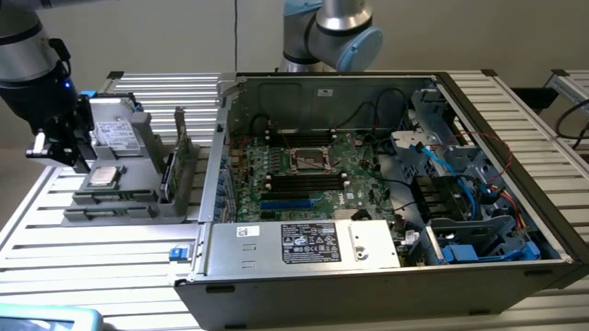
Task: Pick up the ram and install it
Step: 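Pick up the ram and move it above insertion slot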
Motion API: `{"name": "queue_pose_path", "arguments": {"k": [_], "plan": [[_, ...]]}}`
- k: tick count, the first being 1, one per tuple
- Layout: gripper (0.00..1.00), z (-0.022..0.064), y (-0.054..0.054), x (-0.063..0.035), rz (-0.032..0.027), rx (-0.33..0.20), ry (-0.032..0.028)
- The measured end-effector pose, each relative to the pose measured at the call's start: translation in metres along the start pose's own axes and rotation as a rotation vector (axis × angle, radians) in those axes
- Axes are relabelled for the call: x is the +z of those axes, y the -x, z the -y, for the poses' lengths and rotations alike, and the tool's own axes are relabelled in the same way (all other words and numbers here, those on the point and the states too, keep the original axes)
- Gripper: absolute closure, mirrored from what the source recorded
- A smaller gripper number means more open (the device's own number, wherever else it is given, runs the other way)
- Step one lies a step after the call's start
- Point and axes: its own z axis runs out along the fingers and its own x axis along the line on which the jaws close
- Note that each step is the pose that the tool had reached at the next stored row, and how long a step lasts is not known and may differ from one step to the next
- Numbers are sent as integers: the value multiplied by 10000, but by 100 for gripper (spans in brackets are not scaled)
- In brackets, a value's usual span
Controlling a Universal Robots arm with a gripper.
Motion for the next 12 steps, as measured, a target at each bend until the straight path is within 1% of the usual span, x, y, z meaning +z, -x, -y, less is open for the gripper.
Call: {"name": "queue_pose_path", "arguments": {"k": [3, 6, 8, 12], "plan": [[64, 3, -47, 51, 38, -180, 68], [64, 7, -118, 105, 87, -299, 122], [64, 10, -180, 138, 119, -346, 141], [64, 15, -352, 194, 181, -385, 143]]}}
